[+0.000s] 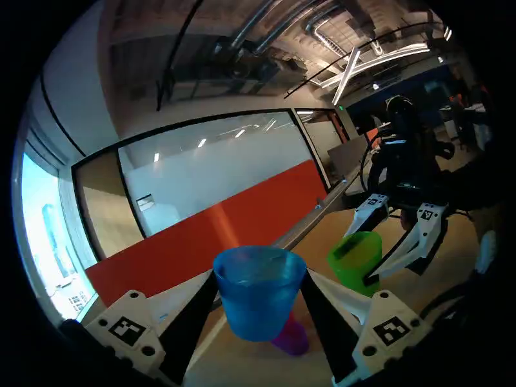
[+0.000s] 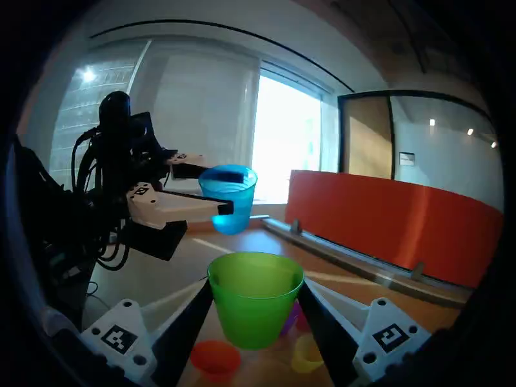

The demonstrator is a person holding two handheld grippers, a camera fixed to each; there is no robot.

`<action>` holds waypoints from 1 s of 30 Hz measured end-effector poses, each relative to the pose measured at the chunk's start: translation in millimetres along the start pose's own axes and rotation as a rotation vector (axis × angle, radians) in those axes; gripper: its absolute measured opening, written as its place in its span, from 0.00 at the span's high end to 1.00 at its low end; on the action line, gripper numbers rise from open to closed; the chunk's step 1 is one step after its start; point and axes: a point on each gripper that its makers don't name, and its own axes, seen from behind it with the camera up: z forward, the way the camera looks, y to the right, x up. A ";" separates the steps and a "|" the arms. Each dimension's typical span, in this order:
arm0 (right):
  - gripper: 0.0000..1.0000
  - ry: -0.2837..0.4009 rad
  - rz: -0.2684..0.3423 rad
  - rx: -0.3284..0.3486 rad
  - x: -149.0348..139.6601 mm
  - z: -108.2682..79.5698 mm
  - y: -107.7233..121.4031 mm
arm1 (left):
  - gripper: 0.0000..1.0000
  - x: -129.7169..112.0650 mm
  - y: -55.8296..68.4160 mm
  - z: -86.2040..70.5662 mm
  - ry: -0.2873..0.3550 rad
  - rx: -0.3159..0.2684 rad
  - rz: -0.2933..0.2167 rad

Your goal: Pour water

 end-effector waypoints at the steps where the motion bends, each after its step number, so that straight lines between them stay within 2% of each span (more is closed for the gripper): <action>1: 0.09 -0.002 0.000 0.003 -1.0 0.7 -0.2 | 0.14 0.8 0.1 0.7 0.000 -0.001 0.009; 15: 0.09 -0.028 -0.001 0.045 -14.6 9.5 -5.3 | 0.14 7.1 1.7 10.8 -0.010 -0.003 0.124; 30: 0.09 -0.031 0.002 0.074 -14.3 19.2 -11.1 | 0.14 13.4 6.1 12.6 -0.020 -0.008 0.239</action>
